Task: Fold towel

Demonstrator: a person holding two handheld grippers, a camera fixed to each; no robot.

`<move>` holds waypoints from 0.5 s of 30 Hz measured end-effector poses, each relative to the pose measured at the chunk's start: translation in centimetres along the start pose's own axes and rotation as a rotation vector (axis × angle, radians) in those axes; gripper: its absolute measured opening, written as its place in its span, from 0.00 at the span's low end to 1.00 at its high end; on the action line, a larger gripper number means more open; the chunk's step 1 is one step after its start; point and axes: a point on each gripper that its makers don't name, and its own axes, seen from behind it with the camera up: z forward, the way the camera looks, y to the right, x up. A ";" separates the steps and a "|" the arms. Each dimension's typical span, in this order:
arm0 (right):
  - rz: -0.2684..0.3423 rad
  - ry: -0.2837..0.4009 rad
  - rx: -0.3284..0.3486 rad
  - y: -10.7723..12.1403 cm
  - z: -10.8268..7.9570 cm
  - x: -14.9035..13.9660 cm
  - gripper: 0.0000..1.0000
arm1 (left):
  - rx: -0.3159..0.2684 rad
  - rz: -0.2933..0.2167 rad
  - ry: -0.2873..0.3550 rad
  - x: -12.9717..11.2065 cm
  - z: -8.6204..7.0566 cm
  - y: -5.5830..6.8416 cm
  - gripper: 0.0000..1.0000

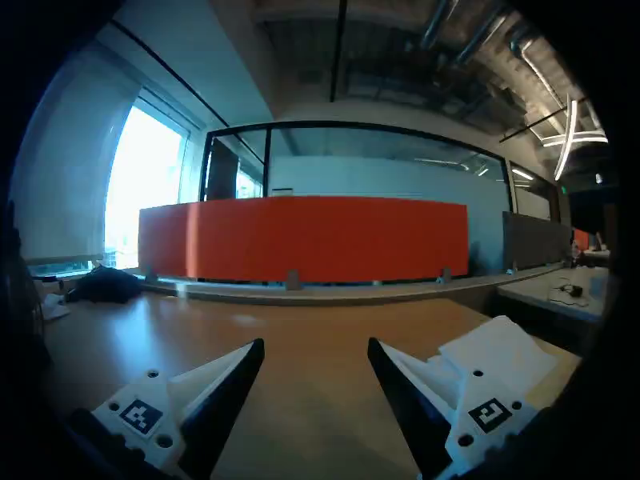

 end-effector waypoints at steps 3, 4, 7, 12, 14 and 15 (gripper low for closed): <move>0.000 0.000 0.000 0.0 0.0 0.0 1.00 | 0.000 0.000 0.000 0.0 0.0 0.0 0.95; 0.000 0.000 0.000 0.0 0.0 0.0 1.00 | 0.000 0.000 0.000 0.0 0.0 0.0 0.99; 0.001 0.000 0.000 0.0 0.0 -0.1 1.00 | 0.000 0.000 0.000 0.1 0.0 0.0 0.99; 0.001 0.000 0.000 0.0 0.0 -0.1 1.00 | 0.000 0.001 -0.001 0.1 0.0 0.0 0.99; 0.001 0.000 0.000 0.0 0.0 -0.1 1.00 | 0.000 0.001 -0.001 0.1 0.0 0.0 0.99; 0.001 0.000 0.000 0.0 0.0 -0.1 1.00 | 0.000 0.001 -0.001 0.1 0.0 0.0 0.99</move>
